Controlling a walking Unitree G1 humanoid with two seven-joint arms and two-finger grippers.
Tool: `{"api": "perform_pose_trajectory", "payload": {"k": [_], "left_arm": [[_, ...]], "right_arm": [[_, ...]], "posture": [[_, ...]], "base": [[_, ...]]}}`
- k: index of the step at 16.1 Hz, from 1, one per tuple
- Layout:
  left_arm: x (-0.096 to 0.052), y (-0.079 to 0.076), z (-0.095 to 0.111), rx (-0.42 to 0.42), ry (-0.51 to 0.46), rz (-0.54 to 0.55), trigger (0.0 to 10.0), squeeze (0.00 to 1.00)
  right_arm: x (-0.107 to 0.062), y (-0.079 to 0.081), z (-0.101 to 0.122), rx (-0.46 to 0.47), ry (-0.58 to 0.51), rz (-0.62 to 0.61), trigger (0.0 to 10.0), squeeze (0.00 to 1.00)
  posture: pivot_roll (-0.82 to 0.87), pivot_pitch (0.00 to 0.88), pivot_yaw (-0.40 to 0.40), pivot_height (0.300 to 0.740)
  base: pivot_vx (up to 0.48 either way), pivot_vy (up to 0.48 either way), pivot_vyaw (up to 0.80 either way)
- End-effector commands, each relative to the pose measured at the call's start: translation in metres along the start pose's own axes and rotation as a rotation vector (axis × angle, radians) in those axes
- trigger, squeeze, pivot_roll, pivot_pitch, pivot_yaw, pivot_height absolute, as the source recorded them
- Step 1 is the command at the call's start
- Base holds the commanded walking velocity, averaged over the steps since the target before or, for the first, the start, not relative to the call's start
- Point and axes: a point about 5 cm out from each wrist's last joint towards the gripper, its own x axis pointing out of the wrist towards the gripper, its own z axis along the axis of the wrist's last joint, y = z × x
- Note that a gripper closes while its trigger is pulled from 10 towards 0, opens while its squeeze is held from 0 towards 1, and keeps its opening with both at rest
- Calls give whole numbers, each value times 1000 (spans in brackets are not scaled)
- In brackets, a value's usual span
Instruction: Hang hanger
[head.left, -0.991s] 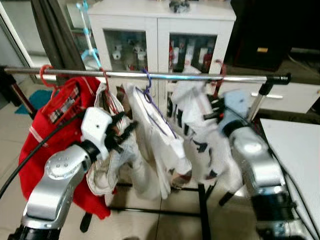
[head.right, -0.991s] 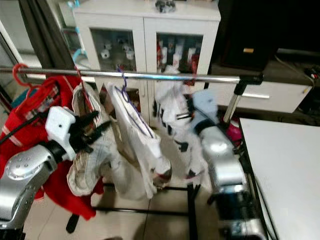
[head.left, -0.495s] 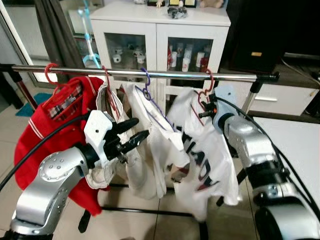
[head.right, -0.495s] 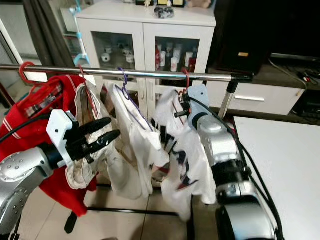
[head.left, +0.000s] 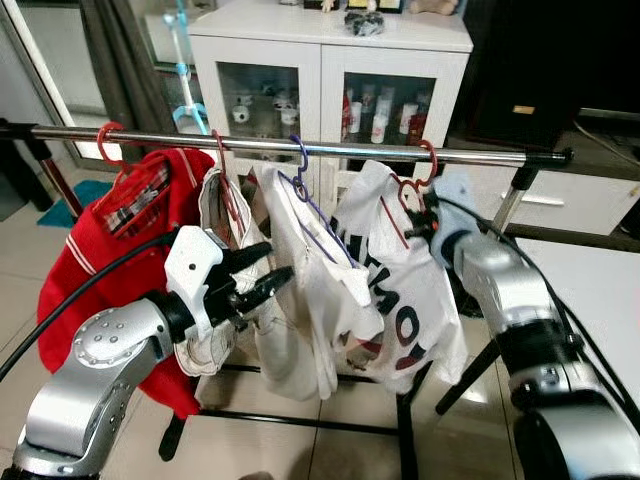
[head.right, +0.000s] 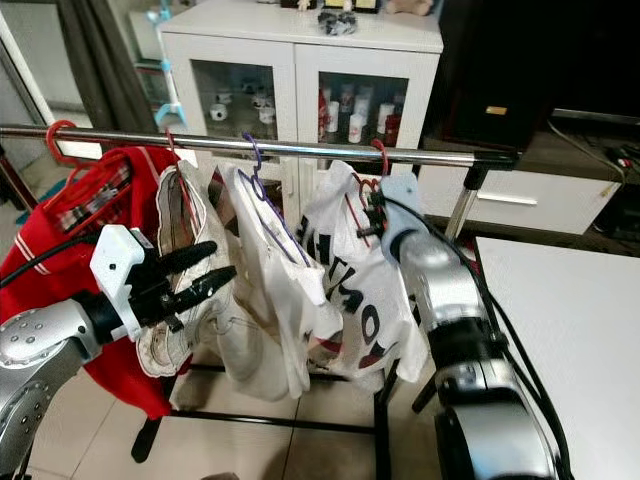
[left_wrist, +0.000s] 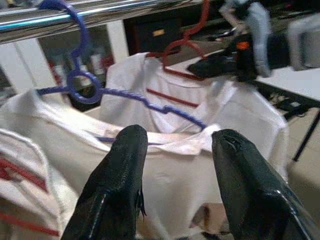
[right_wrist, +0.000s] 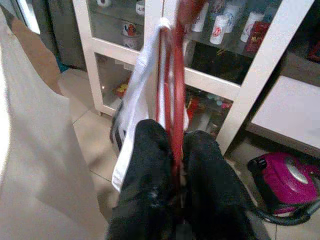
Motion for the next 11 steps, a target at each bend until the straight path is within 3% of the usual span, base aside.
{"api": "perform_pose_trajectory", "payload": {"k": [1, 2, 5, 6, 7, 8, 10, 11], "left_arm": [[0, 5, 0, 16, -8, 58, 10000, 0], [0, 8, 0, 15, -15, 98, 10000, 0], [0, 8, -4, -4, -1, 147, 10000, 0], [0, 9, -7, -33, 12, 191, 10000, 0], [-2, 10, -9, -64, 16, 232, 10000, 0], [-3, 10, -12, -82, 27, 252, 10000, 0], [-4, 5, -16, -61, 38, 274, 10000, 0], [-4, 5, -16, -63, 34, 280, 10000, 0]], "right_arm": [[-8, -3, 18, -19, -125, 11, 10000, 1000], [-18, -3, 21, 28, -180, 51, 10000, 1000], [-44, 3, 15, 19, -245, 97, 10000, 1000], [-52, 4, 3, 38, -172, 75, 10000, 1000], [-62, 14, -3, 86, -145, 174, 10000, 969], [-69, 20, -4, 97, -172, 241, 10000, 0], [-83, 40, -12, 117, -171, 328, 10000, 0], [-82, 43, -15, 131, -162, 322, 10000, 0]], "posture": [[82, 0, 27, 740], [80, 0, 26, 740], [76, 0, 24, 740], [76, 0, 25, 740], [72, 0, 28, 740], [70, 0, 28, 740], [74, 0, 20, 740], [76, 0, 17, 740]], "base": [[0, 0, 0], [0, 0, 0], [0, 0, 0], [0, 0, 0], [0, 0, 0], [0, 0, 0], [0, 0, 0], [0, 0, 0]]}}
